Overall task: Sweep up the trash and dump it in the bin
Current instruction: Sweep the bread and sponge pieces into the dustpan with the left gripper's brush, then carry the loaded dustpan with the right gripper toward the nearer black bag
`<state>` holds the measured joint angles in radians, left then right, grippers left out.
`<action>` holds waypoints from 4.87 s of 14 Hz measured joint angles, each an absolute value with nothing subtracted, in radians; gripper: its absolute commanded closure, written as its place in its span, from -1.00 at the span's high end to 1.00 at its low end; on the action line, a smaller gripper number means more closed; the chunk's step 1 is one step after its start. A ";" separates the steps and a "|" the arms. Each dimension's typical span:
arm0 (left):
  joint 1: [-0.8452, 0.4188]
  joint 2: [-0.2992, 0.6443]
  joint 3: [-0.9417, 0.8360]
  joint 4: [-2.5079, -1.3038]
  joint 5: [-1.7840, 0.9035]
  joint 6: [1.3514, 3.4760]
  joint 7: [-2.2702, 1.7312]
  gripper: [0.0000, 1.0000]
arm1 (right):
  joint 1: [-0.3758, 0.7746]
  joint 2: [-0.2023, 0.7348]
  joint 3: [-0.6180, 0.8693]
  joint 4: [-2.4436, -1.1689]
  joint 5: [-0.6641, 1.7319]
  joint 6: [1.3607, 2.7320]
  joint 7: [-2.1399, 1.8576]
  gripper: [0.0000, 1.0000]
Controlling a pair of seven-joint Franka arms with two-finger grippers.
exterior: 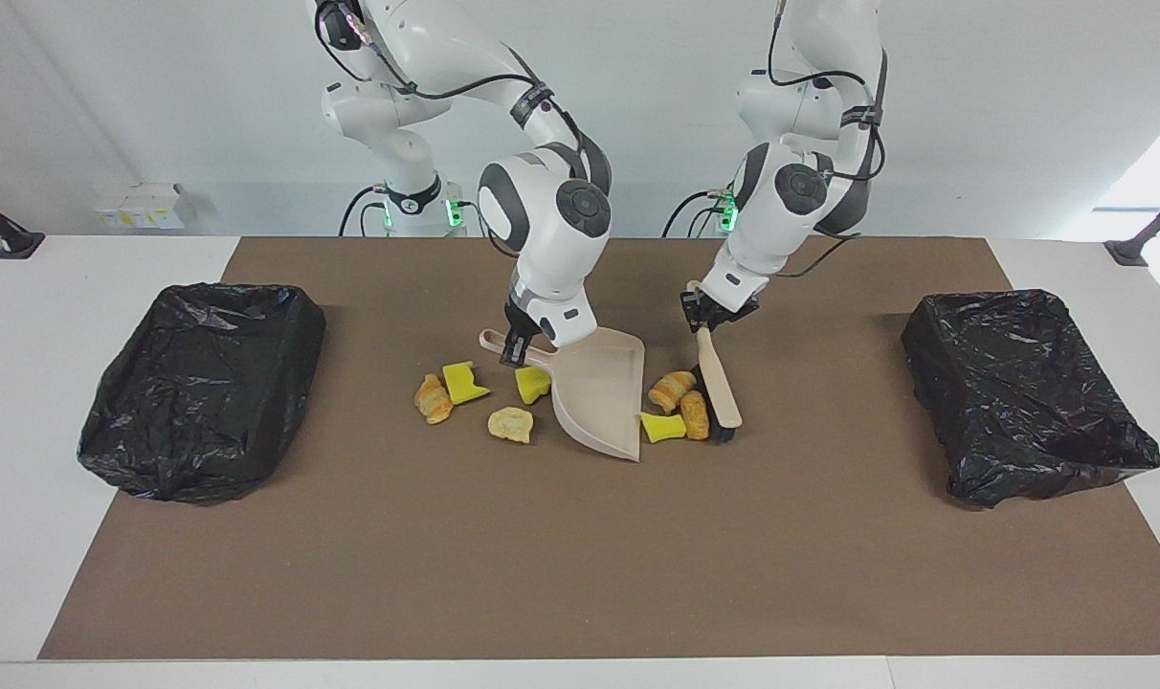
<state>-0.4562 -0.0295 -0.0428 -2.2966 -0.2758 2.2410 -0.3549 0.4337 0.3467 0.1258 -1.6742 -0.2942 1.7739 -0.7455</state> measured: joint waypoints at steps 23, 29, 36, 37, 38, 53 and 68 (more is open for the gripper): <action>-0.331 -0.073 -0.012 -2.101 -0.260 1.872 -0.290 -1.00 | 0.415 0.349 0.124 -1.759 -0.221 1.983 -0.815 -1.00; -0.491 -0.067 -0.041 -2.273 -0.261 2.068 -0.284 -1.00 | 0.415 0.349 0.124 -1.759 -0.221 1.983 -0.815 -1.00; -0.555 -0.101 -0.026 -2.159 -0.272 1.963 -0.376 -1.00 | 0.415 0.349 0.124 -1.759 -0.221 1.983 -0.815 -1.00; -0.534 -0.112 -0.020 -2.126 -0.271 1.908 -0.399 -1.00 | 0.415 0.349 0.124 -1.759 -0.221 1.983 -0.815 -1.00; -0.506 -0.123 -0.017 -2.092 -0.265 1.847 -0.409 -1.00 | 0.415 0.349 0.124 -1.759 -0.221 1.983 -0.815 -1.00; -0.348 -0.288 -0.013 -2.233 -0.219 1.741 -0.398 -1.00 | 0.412 0.351 0.124 -1.761 -0.218 1.983 -0.815 -1.00; -0.488 -0.242 -0.040 -2.298 -0.220 1.969 -0.483 -1.00 | 0.018 0.222 0.115 -1.611 -0.102 1.771 -1.451 -1.00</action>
<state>-0.4883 -0.2421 -0.0397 -2.2978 -0.2198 1.9692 -0.4829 0.0182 0.2224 0.1147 -1.6109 -0.1015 1.7709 -1.4511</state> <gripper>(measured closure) 0.744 0.683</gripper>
